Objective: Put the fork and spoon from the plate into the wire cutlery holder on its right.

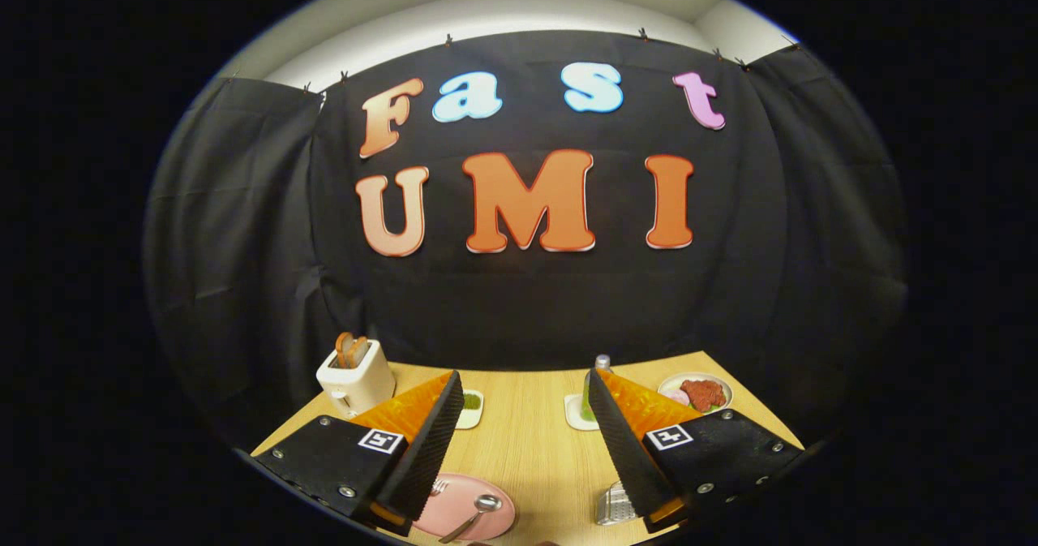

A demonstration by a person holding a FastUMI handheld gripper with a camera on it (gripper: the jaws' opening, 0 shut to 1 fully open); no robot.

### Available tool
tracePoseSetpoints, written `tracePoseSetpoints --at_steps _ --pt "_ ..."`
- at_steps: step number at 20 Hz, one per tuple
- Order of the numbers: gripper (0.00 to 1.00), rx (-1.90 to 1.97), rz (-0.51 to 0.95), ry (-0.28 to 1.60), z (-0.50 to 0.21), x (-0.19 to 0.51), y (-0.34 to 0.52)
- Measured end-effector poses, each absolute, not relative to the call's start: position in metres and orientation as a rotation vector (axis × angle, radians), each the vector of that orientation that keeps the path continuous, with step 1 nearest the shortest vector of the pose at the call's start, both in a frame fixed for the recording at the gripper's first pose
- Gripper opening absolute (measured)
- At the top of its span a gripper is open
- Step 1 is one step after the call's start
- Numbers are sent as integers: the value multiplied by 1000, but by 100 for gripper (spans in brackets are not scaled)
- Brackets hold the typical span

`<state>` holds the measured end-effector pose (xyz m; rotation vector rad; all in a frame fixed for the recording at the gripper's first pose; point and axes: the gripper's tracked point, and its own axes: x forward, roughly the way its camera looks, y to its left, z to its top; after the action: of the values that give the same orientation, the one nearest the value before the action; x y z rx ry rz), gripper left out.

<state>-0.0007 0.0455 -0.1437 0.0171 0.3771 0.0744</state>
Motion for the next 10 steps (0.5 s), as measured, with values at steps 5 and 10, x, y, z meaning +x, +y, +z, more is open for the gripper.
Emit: tracePoseSetpoints --at_steps 5,10 --pt "93 -9 92 764 -256 -30 63" --pt "93 34 98 1038 -330 -70 87"
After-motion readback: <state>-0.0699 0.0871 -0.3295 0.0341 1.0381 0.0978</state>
